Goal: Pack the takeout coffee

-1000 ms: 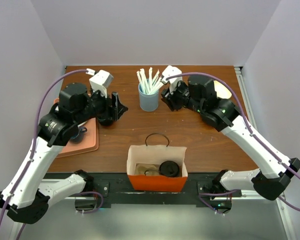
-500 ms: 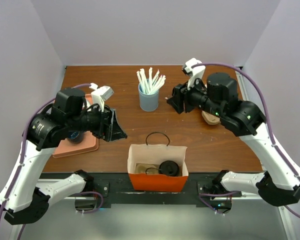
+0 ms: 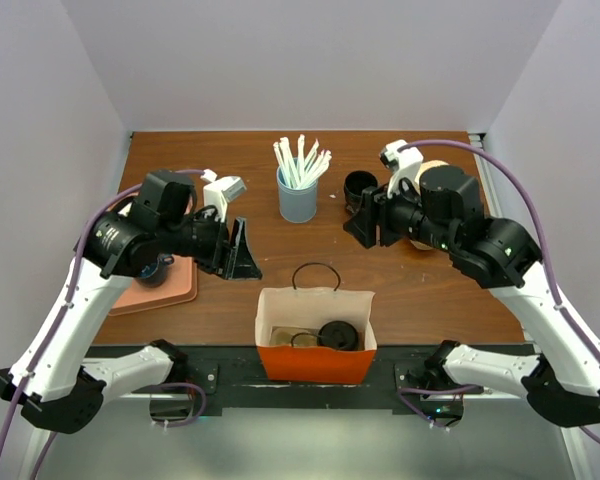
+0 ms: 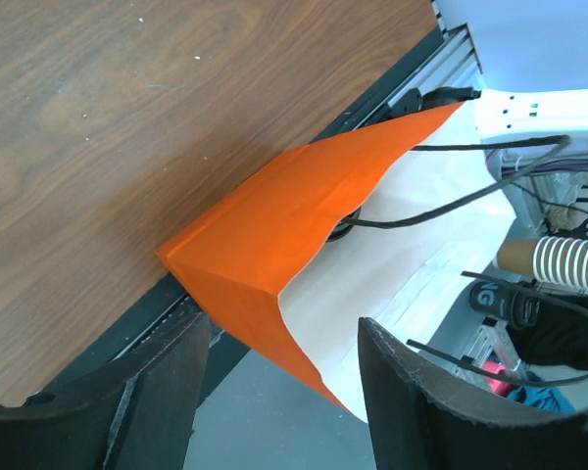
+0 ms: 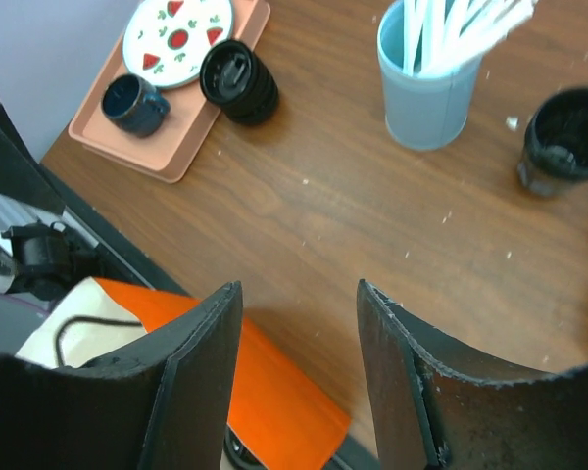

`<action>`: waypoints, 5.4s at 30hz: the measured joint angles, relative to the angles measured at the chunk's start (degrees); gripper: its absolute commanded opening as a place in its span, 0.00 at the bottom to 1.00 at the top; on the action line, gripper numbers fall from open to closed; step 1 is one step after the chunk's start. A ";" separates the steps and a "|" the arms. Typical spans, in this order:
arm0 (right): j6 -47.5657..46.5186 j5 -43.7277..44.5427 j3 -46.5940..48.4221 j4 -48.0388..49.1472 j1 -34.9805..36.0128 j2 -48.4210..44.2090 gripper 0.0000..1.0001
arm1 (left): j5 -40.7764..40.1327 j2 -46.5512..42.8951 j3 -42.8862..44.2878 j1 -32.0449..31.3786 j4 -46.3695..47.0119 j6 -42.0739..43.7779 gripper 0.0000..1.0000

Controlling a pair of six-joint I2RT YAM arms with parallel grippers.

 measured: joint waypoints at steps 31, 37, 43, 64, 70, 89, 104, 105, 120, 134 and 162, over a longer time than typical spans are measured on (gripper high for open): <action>-0.94 -4.63 -2.49 -6.19 -0.15 -6.64 0.65 | -3.43 2.21 -3.78 0.00 -0.90 -1.03 0.62; -2.73 -16.48 -2.49 -3.10 -0.17 -5.70 0.68 | -3.45 2.60 -3.78 0.00 -0.92 -1.01 0.62; -4.09 -24.63 -2.84 0.79 -0.15 -5.73 0.67 | -3.41 2.62 -3.80 0.00 -0.76 -1.03 0.59; -3.58 -30.69 -7.63 6.78 0.68 -0.31 0.18 | 4.31 3.63 -8.26 0.00 2.75 -1.05 0.54; -3.21 -30.99 -7.48 8.81 0.90 1.42 0.14 | 4.90 6.12 -6.99 -0.17 2.23 -0.52 0.48; -3.17 -30.69 -7.06 9.79 1.05 1.38 0.13 | 5.84 3.93 -8.98 -2.58 1.68 -0.55 0.41; -3.06 -30.40 -6.86 10.51 1.27 1.20 0.00 | 5.25 4.17 -9.05 -3.32 2.49 -1.22 0.00; -3.23 -30.14 -6.82 10.45 1.31 1.29 0.00 | 5.07 4.22 -9.01 -3.32 2.60 -1.33 0.00; -7.54 -20.90 -3.58 10.32 1.36 1.99 0.00 | -0.09 7.61 -4.63 -3.32 5.05 -4.24 0.00; -12.70 -12.15 -2.71 17.00 1.36 9.27 0.00 | -11.32 17.79 6.51 0.94 2.69 -3.80 0.00; -19.06 -3.56 3.72 23.52 0.50 19.02 0.26 | -16.96 20.96 9.68 6.16 7.48 -2.78 0.00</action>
